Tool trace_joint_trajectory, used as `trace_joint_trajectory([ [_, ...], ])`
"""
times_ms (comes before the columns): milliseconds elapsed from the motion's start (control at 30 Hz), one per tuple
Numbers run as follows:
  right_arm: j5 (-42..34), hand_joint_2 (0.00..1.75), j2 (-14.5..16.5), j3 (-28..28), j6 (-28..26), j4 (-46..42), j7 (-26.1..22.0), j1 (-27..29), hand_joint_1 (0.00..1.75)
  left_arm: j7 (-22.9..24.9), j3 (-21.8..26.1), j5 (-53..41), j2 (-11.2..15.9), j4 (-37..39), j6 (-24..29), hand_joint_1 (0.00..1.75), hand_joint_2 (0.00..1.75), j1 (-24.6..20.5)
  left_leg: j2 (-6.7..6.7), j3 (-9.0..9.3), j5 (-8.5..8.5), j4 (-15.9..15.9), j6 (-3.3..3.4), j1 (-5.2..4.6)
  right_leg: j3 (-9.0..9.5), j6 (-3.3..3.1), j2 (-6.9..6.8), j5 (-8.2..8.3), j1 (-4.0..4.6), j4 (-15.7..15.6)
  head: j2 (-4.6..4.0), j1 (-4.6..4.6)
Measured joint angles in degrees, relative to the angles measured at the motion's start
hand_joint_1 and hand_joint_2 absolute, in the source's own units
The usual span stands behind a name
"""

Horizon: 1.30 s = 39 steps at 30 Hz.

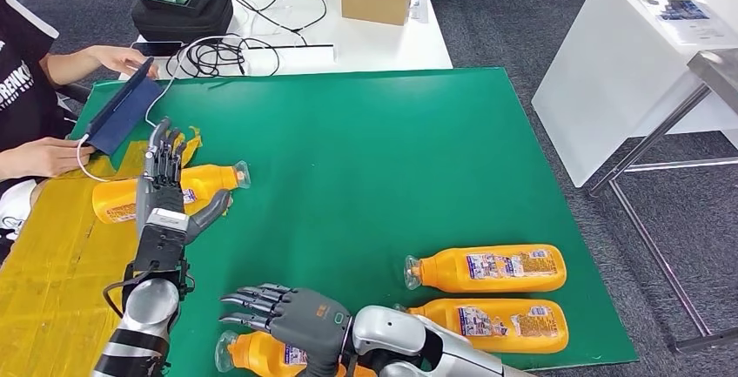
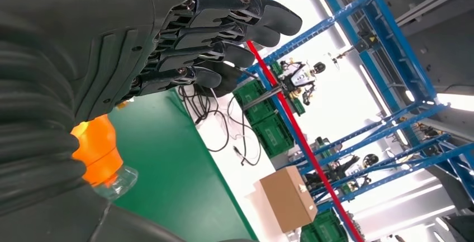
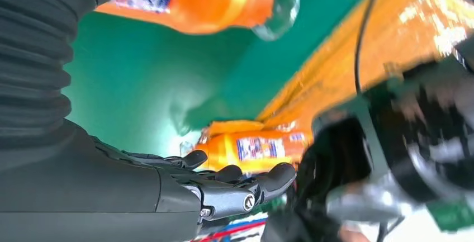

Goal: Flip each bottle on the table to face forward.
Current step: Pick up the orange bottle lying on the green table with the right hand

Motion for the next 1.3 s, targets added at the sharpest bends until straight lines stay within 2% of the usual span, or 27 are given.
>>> trace_joint_trajectory([
  [300, 2.7, 1.75, -1.7, 5.1, 1.4, 6.2, 3.6, -4.1, 0.00, -0.2, 0.0, 1.5, -0.1, 1.6, 0.0, 0.00, 1.75, -1.1, -0.01, -0.01, 0.00, 0.0, 0.00, -0.01, 0.00, 0.00, 0.00, 0.00, -0.01, 0.0, 0.00, -0.01],
  [633, 3.9, 1.75, -2.4, 8.0, 1.4, 10.1, 5.0, -6.0, 0.00, -0.2, 0.0, 2.3, -0.2, 2.9, 0.0, 0.00, 1.75, -1.8, 0.00, 0.00, 0.00, 0.0, 0.00, 0.00, 0.00, 0.00, 0.00, 0.00, 0.00, 0.0, 0.00, -0.01],
  [867, 9.6, 1.75, -2.7, 8.7, -2.6, 10.7, 10.2, -6.1, 0.00, -0.2, 0.0, 2.8, -0.2, 3.1, 0.5, 0.00, 1.75, -1.7, -0.01, -0.01, 0.00, 0.0, 0.00, -0.01, 0.01, 0.00, 0.00, 0.00, -0.01, 0.0, 0.00, 0.00],
  [967, 14.8, 1.75, -2.7, 8.5, -5.5, 10.7, 14.0, -5.7, 0.00, 0.3, 0.1, 2.5, -0.2, 2.8, 0.8, 0.00, 1.75, -1.3, -0.01, -0.01, 0.00, 0.0, 0.00, -0.01, 0.01, 0.00, 0.00, 0.00, -0.01, 0.0, 0.00, 0.00],
  [1133, 30.4, 1.75, -1.6, 4.5, -9.9, 9.3, 23.5, -3.0, 0.00, 1.5, 1.3, 1.0, -0.2, 0.5, 1.0, 0.00, 1.75, 1.4, 0.00, -0.02, -0.01, 0.0, 0.00, 0.00, -0.02, 0.00, 0.00, 0.00, 0.00, 0.0, 0.00, -0.01],
  [1300, 36.4, 1.75, 0.2, -0.2, -8.8, 8.6, 26.1, -0.5, 0.00, 2.0, 2.4, 0.5, -0.6, -1.1, 0.7, 0.00, 1.75, 3.0, 0.00, -0.02, -0.01, 0.0, -0.01, 0.01, -0.02, 0.00, 0.00, -0.01, 0.01, 0.0, 0.00, -0.01],
])
